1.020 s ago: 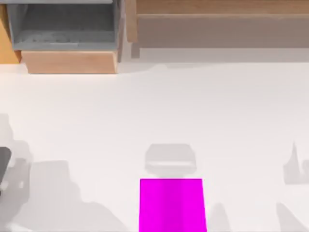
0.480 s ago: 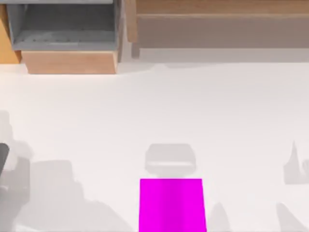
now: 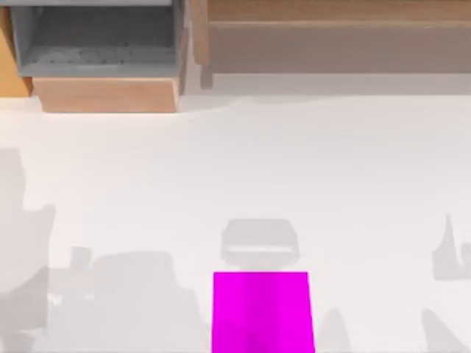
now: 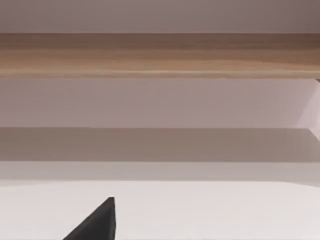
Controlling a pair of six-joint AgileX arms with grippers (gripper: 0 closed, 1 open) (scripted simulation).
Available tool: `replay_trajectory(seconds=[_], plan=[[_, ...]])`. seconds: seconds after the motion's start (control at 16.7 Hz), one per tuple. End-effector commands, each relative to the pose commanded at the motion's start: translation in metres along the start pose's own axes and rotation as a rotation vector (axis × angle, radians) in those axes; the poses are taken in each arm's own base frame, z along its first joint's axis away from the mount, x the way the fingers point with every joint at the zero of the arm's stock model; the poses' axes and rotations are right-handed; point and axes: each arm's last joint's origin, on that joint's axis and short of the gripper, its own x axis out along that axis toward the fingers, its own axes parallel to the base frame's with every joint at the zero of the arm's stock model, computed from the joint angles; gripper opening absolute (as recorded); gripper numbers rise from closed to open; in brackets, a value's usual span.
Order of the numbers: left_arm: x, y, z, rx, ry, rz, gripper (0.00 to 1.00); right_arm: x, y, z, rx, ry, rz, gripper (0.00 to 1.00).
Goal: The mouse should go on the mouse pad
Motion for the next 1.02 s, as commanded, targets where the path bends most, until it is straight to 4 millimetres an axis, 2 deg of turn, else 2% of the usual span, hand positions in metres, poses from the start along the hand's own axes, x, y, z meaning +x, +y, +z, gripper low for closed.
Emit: replay_trajectory(seconds=[0.12,0.42,0.6,0.78,0.9,1.02], plan=[[-0.009,-0.001,0.000,-0.004,0.004,0.014,0.00,0.000,0.000,0.000,0.000,0.000,0.000,1.00],[-0.008,0.002,0.002,0.014,0.003,0.009,0.00,0.000,0.000,0.000,0.000,0.000,0.000,1.00],[-0.008,0.020,0.023,0.150,0.003,0.004,0.00,0.000,0.000,0.000,0.000,0.000,0.000,1.00],[-0.006,0.045,0.071,0.395,0.003,-0.006,0.00,0.000,0.000,0.000,0.000,0.000,0.000,1.00],[-0.002,0.057,0.120,0.604,0.004,-0.015,0.00,0.000,0.000,0.000,0.000,0.000,0.000,1.00],[0.002,0.060,0.178,0.832,0.006,-0.021,0.00,0.000,0.000,0.000,0.000,0.000,0.000,1.00]])
